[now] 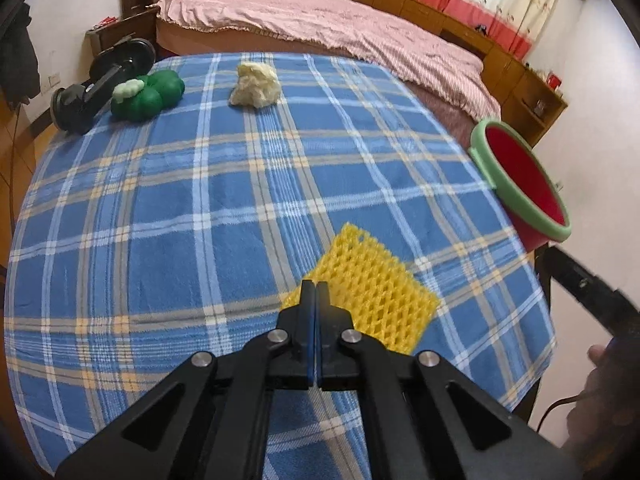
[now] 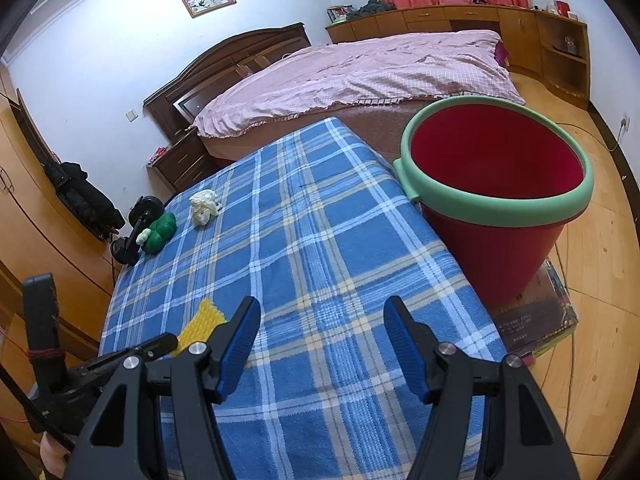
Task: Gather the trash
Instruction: 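Grasp the yellow foam net with the left tool, then grasp the crumpled white paper with the right tool while the left tool holds the foam net, then carry the foam net and white paper over the red bucket with both tools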
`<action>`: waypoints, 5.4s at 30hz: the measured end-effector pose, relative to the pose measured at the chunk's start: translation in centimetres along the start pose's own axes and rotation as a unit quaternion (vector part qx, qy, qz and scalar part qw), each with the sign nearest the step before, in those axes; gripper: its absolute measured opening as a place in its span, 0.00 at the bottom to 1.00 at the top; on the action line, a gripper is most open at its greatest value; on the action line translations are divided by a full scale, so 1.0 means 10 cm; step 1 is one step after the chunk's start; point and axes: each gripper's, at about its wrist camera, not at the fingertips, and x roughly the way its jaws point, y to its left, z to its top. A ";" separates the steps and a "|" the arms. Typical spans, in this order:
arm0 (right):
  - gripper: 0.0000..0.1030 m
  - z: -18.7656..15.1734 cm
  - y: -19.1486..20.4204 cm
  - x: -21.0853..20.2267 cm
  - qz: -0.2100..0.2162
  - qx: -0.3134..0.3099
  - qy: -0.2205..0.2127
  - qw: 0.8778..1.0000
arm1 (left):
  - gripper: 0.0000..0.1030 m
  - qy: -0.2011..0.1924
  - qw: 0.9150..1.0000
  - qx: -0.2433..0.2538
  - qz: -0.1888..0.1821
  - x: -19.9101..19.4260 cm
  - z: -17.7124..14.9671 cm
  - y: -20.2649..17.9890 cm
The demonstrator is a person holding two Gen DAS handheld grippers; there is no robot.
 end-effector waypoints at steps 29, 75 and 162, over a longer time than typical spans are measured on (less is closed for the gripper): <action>0.65 0.01 -0.10 0.07 0.002 0.009 0.012 1.000 | 0.17 0.014 1.000 0.015 -0.021 0.17 -0.01 -0.16; 0.65 0.88 1.83 1.95 0.021 -0.120 0.065 0.990 | 0.17 -0.184 0.958 -0.155 0.155 -0.03 1.01 1.82; 0.24 0.88 -0.04 -0.51 0.004 -0.011 -0.108 0.994 | 0.17 -0.186 0.979 -0.021 -0.080 -0.68 0.94 -0.67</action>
